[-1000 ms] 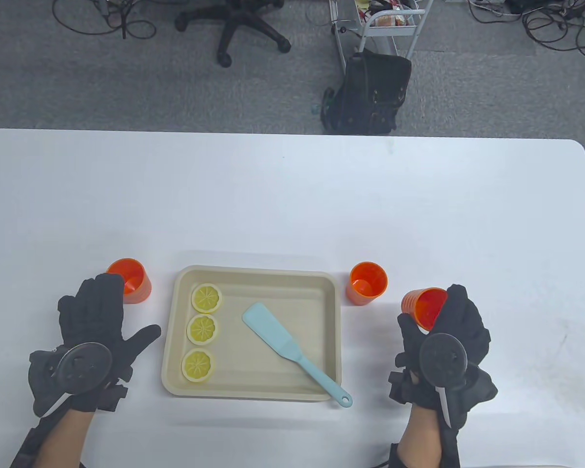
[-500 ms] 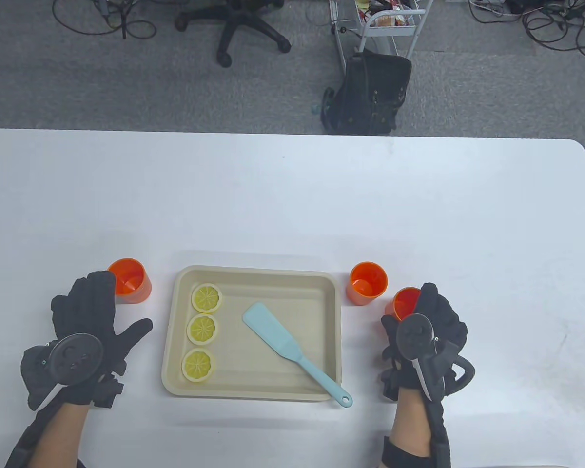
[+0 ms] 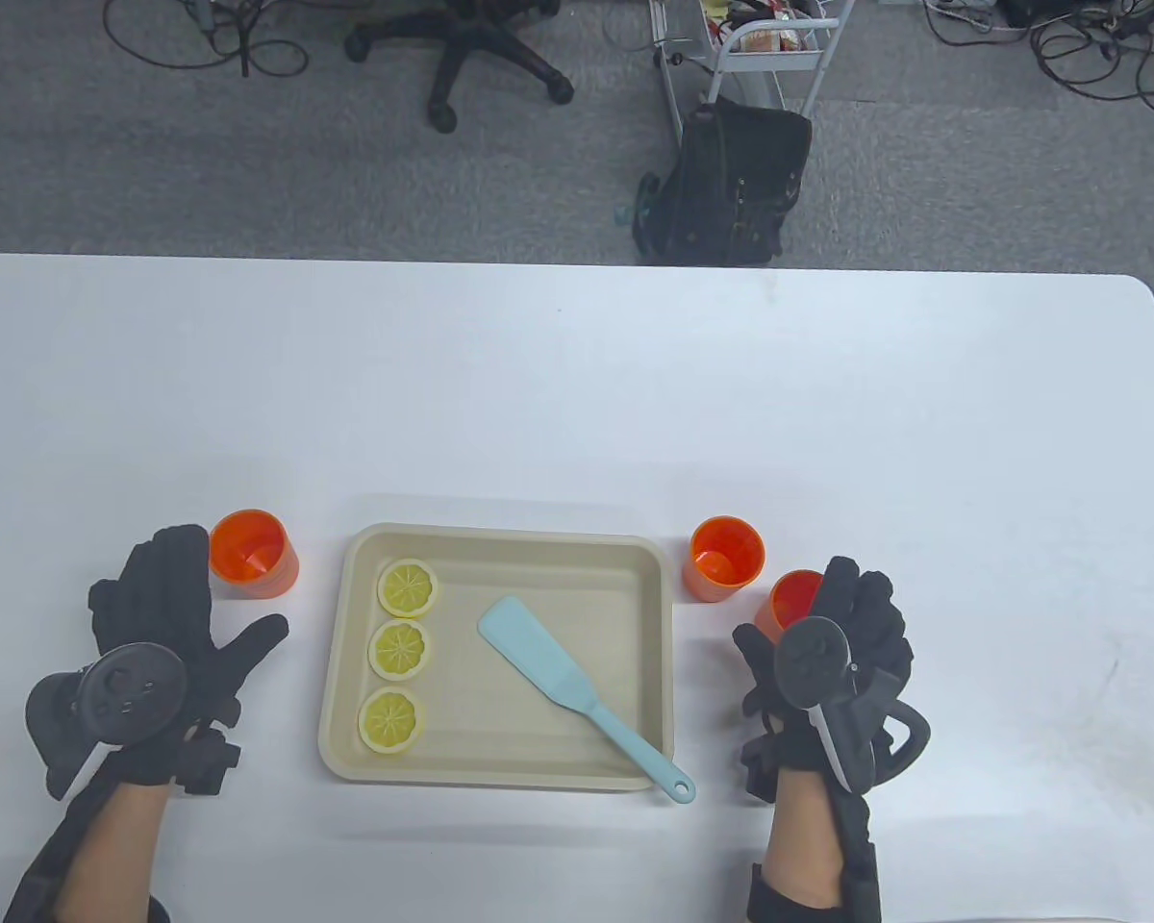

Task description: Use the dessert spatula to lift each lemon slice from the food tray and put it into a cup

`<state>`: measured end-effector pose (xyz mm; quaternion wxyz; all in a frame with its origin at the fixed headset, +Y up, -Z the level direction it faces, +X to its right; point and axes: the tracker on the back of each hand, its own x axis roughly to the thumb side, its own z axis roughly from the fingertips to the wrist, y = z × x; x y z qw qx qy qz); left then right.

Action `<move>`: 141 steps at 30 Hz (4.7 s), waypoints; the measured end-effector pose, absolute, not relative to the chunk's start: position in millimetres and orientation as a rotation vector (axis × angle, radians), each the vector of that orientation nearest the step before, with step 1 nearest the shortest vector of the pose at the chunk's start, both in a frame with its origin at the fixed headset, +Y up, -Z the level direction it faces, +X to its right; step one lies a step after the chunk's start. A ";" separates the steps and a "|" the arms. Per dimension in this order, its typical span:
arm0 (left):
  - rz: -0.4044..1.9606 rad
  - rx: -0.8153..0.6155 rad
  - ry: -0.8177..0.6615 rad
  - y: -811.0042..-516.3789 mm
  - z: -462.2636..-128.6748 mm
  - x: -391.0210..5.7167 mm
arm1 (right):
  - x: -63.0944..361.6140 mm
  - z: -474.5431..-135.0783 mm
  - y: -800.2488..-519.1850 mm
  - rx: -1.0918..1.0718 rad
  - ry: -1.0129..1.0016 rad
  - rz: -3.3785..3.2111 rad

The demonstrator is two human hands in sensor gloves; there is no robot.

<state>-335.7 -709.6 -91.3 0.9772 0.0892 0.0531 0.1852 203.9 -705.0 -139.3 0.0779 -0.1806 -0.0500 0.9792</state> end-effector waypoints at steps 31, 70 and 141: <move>0.441 -0.014 0.227 -756.5 -128.4 -331.3 | 128.3 -112.0 -670.8 -0.048 -0.383 2.956; 0.571 0.149 -0.551 -685.8 -55.3 -223.1 | 19.0 -62.7 -666.7 0.977 -0.092 2.762; 0.414 0.061 -0.088 -715.4 -93.4 -302.4 | 149.4 -128.8 -691.0 -0.130 0.178 3.181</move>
